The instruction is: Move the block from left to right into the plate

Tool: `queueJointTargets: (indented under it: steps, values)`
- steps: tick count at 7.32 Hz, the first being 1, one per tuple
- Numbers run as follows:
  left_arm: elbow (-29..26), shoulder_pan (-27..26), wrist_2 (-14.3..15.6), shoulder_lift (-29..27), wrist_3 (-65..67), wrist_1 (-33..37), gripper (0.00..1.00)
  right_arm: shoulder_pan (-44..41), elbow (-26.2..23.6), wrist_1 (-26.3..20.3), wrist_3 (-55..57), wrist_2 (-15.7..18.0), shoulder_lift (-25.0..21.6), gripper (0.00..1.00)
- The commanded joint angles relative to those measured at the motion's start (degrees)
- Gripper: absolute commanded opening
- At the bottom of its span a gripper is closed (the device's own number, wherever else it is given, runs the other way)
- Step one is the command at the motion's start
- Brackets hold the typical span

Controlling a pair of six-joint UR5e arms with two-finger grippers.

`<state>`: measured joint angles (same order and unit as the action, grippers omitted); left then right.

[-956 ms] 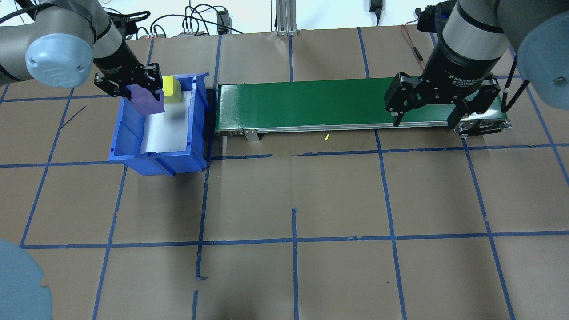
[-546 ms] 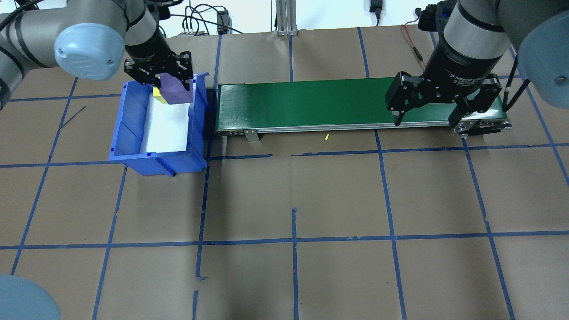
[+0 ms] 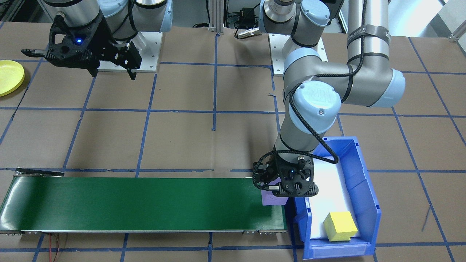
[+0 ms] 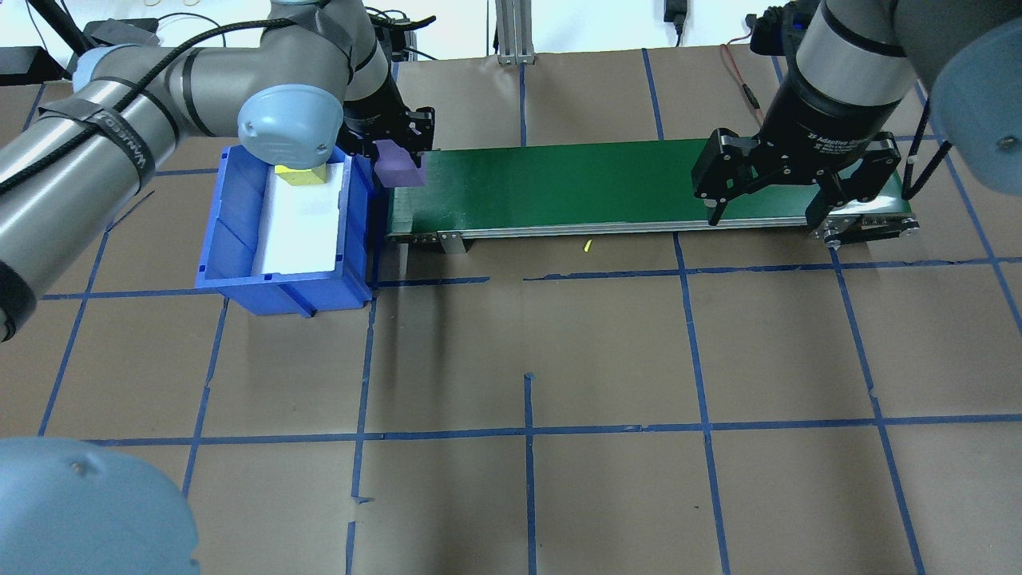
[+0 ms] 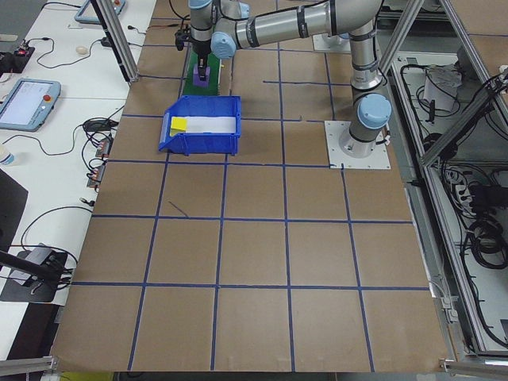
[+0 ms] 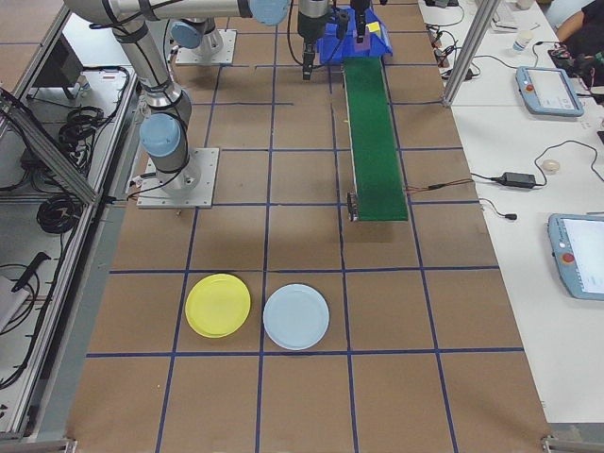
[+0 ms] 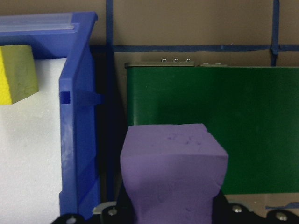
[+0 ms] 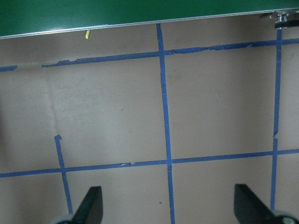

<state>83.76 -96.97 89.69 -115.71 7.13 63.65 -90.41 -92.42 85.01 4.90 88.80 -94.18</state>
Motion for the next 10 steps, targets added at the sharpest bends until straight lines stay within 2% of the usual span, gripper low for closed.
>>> queueJointTargets:
  steps: [1, 2, 3, 5, 6, 7, 8, 10]
  values:
    - [-1.1, -0.3, -0.1, -3.5, 0.4, -1.9, 0.32, 0.1, -0.1, 0.2, -0.3, 0.0, 0.0, 1.00]
    - [-0.9, -0.3, -0.3, -4.0, 0.6, -2.3, 0.41, 0.1, -0.2, 0.3, -0.6, 0.0, 0.1, 1.00]
    - [-0.1, -0.3, -0.2, -3.5, -0.1, -3.2, 0.72, 0.0, -0.6, 0.8, -0.6, -0.7, 0.7, 0.99]
    - [0.9, -0.3, -0.3, -2.5, 0.1, -3.2, 0.90, 0.5, -1.6, 12.1, -1.1, -1.2, 6.8, 0.97]
    - [0.5, -0.3, -0.3, -1.0, -0.2, -3.1, 1.00, 1.0, -1.5, 14.2, -3.2, -1.5, 8.6, 0.96]
    - [-0.1, -0.2, 0.0, 2.0, -0.2, -2.2, 1.00, 1.3, -1.4, 19.1, -3.4, -3.6, 12.2, 0.96]
    - [-0.4, 1.9, 0.3, 4.0, -0.2, 0.7, 1.00, 1.4, -1.1, 22.7, -3.4, -4.3, 15.0, 0.96]
    - [-0.1, 9.1, -1.2, 4.5, -0.4, 1.5, 1.00, 1.4, 1.3, 30.1, -2.3, -6.4, 22.7, 0.96]
